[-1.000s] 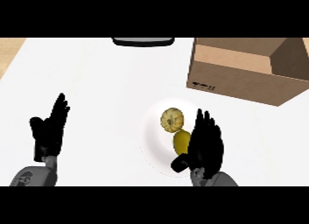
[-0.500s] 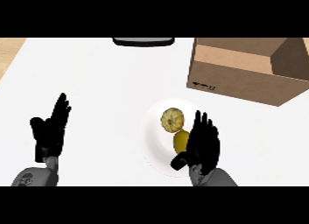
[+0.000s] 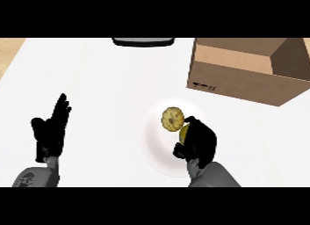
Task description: Pick the lemon from the plate and place it in the cardboard box
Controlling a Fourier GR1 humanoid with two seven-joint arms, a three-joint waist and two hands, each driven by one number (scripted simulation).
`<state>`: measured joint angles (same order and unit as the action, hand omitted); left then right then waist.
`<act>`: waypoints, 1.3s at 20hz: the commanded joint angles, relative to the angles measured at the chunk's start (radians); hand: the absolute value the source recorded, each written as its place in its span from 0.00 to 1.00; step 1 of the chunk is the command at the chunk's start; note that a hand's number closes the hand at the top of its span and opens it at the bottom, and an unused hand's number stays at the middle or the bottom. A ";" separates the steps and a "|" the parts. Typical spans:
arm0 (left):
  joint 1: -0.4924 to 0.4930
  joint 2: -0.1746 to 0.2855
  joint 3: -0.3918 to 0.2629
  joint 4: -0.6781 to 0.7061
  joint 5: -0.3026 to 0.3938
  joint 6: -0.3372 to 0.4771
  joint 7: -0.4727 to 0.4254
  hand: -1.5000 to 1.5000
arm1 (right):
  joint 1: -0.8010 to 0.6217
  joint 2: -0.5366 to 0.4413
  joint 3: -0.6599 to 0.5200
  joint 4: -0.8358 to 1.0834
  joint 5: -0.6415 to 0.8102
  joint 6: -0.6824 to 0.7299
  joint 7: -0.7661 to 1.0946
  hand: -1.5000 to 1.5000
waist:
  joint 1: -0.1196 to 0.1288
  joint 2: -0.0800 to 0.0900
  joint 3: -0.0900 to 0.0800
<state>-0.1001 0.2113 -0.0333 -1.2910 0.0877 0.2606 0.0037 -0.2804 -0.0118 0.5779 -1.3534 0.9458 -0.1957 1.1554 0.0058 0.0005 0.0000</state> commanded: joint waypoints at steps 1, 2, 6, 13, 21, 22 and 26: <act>-0.018 0.034 0.041 0.013 0.024 -0.046 0.020 0.50 | -0.065 0.011 0.038 0.046 0.062 -0.084 0.131 1.00 | 0.000 0.000 0.000; 0.001 0.023 0.025 -0.023 -0.002 -0.011 0.026 0.50 | -0.051 0.011 0.033 0.093 0.081 -0.139 0.106 1.00 | 0.003 0.000 0.000; -0.044 -0.028 0.004 0.002 -0.042 0.039 0.041 0.50 | -0.061 0.011 0.035 0.115 0.101 -0.129 0.112 1.00 | -0.001 0.000 0.000; -0.009 -0.041 -0.002 -0.004 -0.040 0.013 0.000 0.50 | -0.029 -0.070 0.155 0.036 -0.004 0.127 -0.319 1.00 | 0.001 0.000 0.001; 0.021 0.003 0.030 -0.038 -0.009 -0.032 0.044 0.50 | 0.001 -0.307 0.227 -0.351 -0.059 0.321 -0.554 1.00 | -0.013 -0.006 0.000; -0.006 0.007 0.044 0.003 -0.014 -0.037 0.003 0.50 | -0.030 -0.365 0.157 -0.343 -0.096 0.350 -0.618 1.00 | -0.012 -0.003 0.000; -0.006 -0.017 0.049 0.042 -0.031 -0.005 -0.013 0.50 | 0.027 -0.415 0.142 -0.659 -0.098 0.431 -0.531 1.00 | -0.028 -0.005 -0.001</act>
<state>-0.0888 0.2084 0.0065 -1.2973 0.0670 0.2402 0.0107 -0.2832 -0.3515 0.7467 -1.7799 0.8686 0.1557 0.6091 -0.0087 -0.0047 -0.0004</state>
